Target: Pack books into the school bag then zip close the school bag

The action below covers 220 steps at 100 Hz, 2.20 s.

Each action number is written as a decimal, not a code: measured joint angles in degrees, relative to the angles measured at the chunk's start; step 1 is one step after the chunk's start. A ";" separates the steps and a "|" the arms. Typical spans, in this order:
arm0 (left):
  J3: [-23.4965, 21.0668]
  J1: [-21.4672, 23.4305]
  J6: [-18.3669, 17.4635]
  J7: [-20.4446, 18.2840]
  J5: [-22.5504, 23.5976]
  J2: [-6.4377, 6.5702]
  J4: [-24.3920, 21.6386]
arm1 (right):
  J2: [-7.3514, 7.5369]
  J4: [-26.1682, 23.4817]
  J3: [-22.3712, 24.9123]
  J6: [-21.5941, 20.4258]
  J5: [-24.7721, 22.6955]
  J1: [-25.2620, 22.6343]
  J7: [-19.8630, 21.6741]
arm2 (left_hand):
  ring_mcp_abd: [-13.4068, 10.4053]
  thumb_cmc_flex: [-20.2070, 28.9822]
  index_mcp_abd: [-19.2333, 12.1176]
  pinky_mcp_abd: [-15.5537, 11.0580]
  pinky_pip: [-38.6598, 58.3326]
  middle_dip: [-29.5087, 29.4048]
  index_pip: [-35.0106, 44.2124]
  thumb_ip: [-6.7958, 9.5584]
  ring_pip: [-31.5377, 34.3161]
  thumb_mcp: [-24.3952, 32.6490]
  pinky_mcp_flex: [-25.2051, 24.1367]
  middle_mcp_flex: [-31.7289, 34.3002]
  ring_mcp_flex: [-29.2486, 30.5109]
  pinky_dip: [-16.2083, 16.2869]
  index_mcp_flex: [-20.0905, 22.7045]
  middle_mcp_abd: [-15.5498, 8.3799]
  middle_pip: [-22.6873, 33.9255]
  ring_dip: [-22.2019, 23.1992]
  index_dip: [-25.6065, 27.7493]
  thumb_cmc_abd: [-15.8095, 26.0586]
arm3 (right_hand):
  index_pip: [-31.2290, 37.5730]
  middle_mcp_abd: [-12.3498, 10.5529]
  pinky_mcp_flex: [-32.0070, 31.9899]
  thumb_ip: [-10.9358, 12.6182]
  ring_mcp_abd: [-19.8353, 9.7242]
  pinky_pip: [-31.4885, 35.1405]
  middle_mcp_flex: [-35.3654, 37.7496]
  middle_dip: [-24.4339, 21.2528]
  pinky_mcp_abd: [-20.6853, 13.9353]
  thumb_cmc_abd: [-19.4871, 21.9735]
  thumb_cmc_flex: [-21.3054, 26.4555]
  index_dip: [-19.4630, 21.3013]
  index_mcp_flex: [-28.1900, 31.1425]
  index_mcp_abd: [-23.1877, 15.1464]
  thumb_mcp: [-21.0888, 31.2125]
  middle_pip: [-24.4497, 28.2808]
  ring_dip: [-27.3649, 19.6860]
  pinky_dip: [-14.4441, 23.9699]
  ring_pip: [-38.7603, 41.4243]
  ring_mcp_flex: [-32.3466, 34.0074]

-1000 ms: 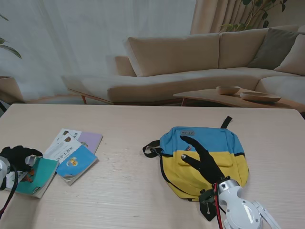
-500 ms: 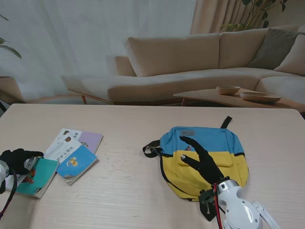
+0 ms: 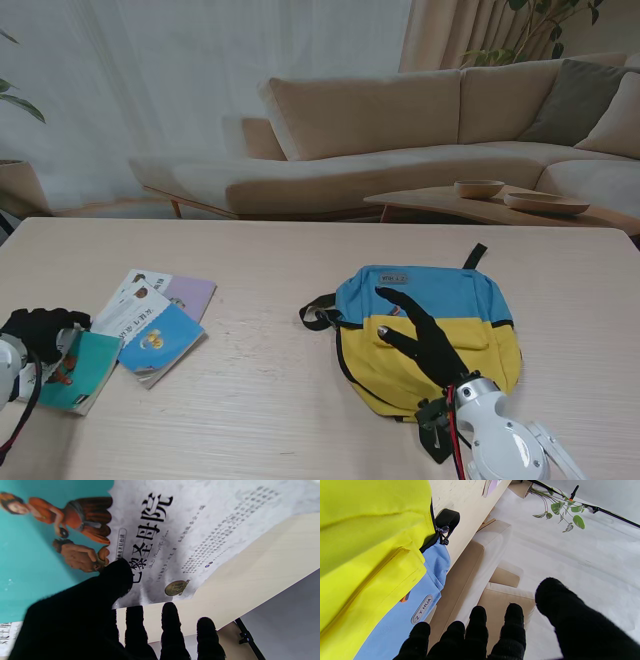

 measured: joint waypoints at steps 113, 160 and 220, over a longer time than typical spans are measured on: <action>-0.18 0.40 0.84 2.35 3.14 -0.09 0.39 | -0.01 0.54 -0.36 -0.73 -0.03 0.11 -0.28 | 6.20 7.95 -3.06 3.14 3.54 -16.30 41.53 1.00 -3.06 3.79 -0.41 14.83 3.68 0.58 17.06 8.12 -4.44 -10.58 -1.10 0.97 | 0.03 0.00 -0.04 0.00 0.20 0.71 0.00 0.02 0.01 -0.04 0.00 -0.02 0.00 0.01 0.02 0.62 0.00 -0.75 0.09 0.00; -1.93 1.73 0.15 0.88 3.18 -0.44 -1.57 | -0.01 0.65 -0.39 -1.08 0.04 0.18 -0.30 | 7.45 12.22 -7.25 4.64 8.46 0.90 43.29 0.38 3.45 -2.63 -0.31 34.67 9.26 -4.12 15.77 8.88 -13.49 -9.21 -3.02 -1.41 | 0.04 0.00 -0.05 0.00 0.24 0.79 0.00 0.03 0.01 -0.04 0.00 -0.03 0.00 0.01 0.02 0.64 0.00 -0.95 1.11 0.00; -4.74 5.44 0.01 -0.49 5.24 -0.95 -6.71 | -0.07 0.82 -0.37 -2.49 0.50 0.16 -0.77 | 11.51 14.26 -0.66 4.67 7.55 11.96 34.68 -3.58 11.20 -4.08 -0.41 30.93 5.67 -2.87 29.95 11.57 -4.73 -0.11 -19.73 -0.20 | 0.04 0.00 -0.07 0.00 0.27 1.35 0.00 0.03 0.01 -0.04 0.00 -0.03 0.00 0.01 0.02 0.64 0.00 -1.51 1.12 0.00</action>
